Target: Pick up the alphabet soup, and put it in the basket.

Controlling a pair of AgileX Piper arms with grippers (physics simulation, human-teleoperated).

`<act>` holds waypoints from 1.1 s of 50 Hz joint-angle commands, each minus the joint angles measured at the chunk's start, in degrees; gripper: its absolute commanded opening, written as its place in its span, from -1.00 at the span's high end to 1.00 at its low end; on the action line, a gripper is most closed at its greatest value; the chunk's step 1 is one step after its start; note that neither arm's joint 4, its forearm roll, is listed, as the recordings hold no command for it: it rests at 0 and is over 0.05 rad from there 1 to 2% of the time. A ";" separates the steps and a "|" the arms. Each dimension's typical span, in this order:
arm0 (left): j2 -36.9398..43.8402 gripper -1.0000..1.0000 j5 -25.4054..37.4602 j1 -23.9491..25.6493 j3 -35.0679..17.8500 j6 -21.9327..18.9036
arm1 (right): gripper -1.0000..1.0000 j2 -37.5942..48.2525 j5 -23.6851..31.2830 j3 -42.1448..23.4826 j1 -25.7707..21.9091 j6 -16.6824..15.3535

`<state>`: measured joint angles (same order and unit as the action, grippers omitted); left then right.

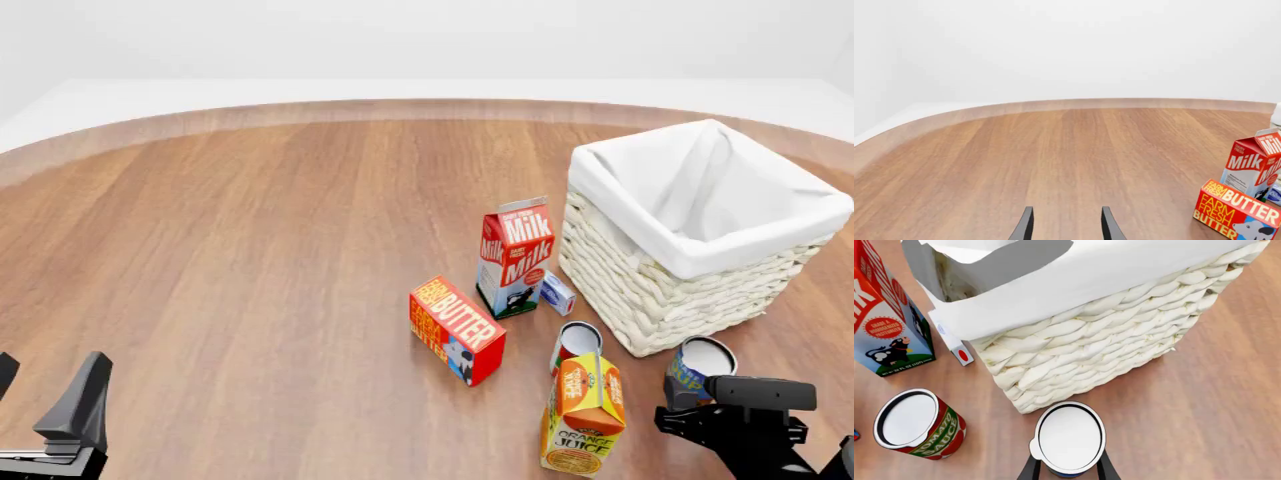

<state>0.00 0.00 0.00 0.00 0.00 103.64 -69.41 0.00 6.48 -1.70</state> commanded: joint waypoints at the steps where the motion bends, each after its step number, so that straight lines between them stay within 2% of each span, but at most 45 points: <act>1: 0.00 -1.00 0.00 0.00 0.00 0.00 | 1.00 -2.79 1.48 0.00 0.25 1.13; 5: 0.00 -1.00 0.00 0.00 0.00 0.00 | 1.00 -8.71 6.90 0.00 0.52 0.92; 14: 0.00 -1.00 0.00 0.00 0.00 0.00 | 1.00 -26.78 23.80 0.00 0.29 0.20; 18: 0.00 -1.00 0.00 0.00 0.00 0.00 | 1.00 -30.41 27.18 0.00 0.35 -0.31; 28: 0.00 -1.00 0.00 0.00 0.00 0.00 | 1.00 -47.05 42.33 0.00 0.04 -1.27; 36: 0.00 -1.00 0.00 0.00 0.00 0.00 | 1.00 -51.60 46.21 0.00 -0.37 -1.73; 42: 0.00 -1.00 0.00 0.00 0.00 0.00 | 1.00 -58.38 51.56 -0.01 -0.28 -2.53; 55: 0.00 -1.00 0.00 0.00 0.00 0.00 | 1.00 -66.68 57.31 -0.03 -0.38 -4.53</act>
<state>0.00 0.00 0.00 0.00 0.00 44.72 -17.60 0.00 6.08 -5.93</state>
